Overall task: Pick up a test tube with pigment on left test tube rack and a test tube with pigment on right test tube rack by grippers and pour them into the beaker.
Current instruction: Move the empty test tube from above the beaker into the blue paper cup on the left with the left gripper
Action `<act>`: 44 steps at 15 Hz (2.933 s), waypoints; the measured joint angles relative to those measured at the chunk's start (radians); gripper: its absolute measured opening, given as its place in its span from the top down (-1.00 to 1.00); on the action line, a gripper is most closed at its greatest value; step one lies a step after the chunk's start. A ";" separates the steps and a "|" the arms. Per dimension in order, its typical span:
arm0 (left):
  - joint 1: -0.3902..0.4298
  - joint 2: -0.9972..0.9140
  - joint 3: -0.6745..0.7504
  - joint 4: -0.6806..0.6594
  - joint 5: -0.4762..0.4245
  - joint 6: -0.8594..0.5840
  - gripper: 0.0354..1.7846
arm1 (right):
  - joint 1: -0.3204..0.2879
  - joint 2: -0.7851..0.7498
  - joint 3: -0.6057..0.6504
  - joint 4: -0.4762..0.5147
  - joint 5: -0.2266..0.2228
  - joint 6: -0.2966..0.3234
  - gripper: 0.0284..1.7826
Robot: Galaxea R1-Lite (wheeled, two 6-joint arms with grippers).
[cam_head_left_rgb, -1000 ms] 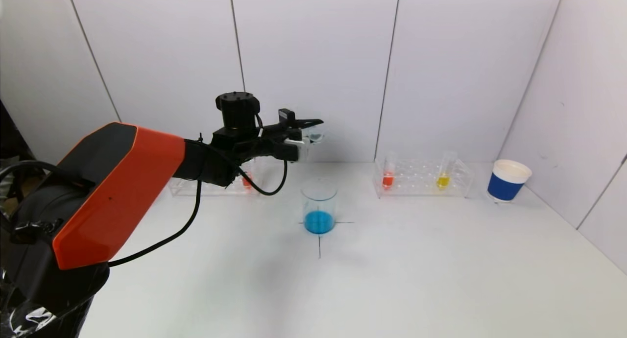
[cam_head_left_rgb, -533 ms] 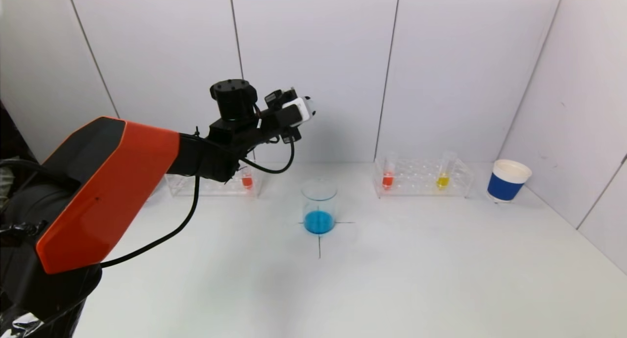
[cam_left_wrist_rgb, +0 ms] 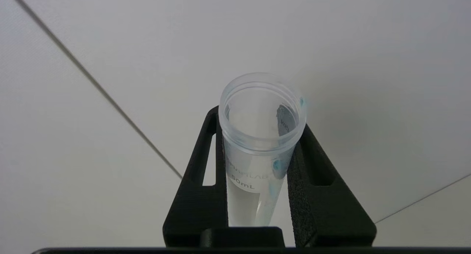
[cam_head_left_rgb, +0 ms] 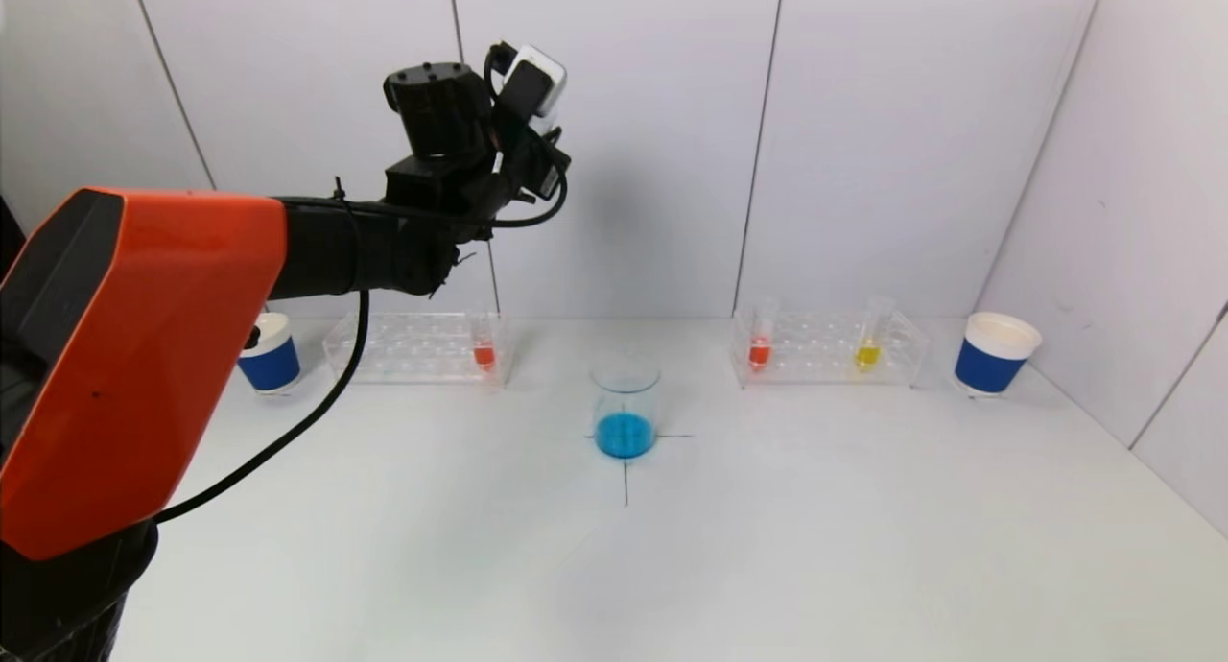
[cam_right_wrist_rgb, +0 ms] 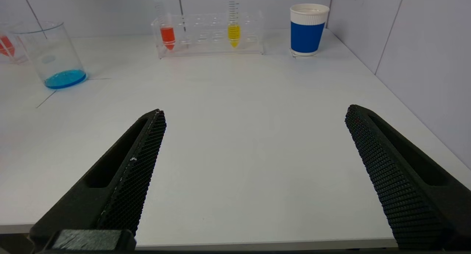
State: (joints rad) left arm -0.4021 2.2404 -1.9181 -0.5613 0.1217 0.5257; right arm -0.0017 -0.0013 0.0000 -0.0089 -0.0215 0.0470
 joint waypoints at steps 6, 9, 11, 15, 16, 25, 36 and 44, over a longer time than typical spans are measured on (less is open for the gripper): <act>0.083 -0.113 -0.074 0.326 0.161 -0.159 0.50 | 0.000 0.000 0.000 0.000 0.000 0.000 -0.99; 0.159 -0.148 -0.075 0.331 0.226 -0.217 0.50 | 0.000 0.000 0.000 0.000 0.000 0.000 -0.99; 0.233 -0.170 -0.073 0.345 0.229 -0.232 0.50 | 0.000 0.000 0.000 0.000 0.000 0.000 -0.99; 0.366 -0.201 -0.070 0.399 0.222 -0.278 0.50 | 0.000 0.000 0.000 -0.001 0.000 0.000 -0.99; 0.397 -0.205 -0.070 0.404 0.216 -0.288 0.50 | 0.000 0.000 0.000 -0.001 0.000 0.000 -0.99; 0.621 -0.217 0.080 0.394 0.119 -0.377 0.50 | 0.000 0.000 0.000 0.000 0.000 0.000 -0.99; 0.679 -0.209 0.428 0.100 0.010 -0.486 0.50 | 0.000 0.000 0.000 -0.001 0.000 0.000 -0.99; 0.691 -0.122 0.494 -0.003 -0.014 -0.548 0.50 | 0.000 0.000 0.000 -0.001 0.000 0.000 -0.99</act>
State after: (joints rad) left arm 0.2885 2.1187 -1.4238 -0.5647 0.1072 -0.0221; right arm -0.0017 -0.0013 0.0000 -0.0096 -0.0215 0.0470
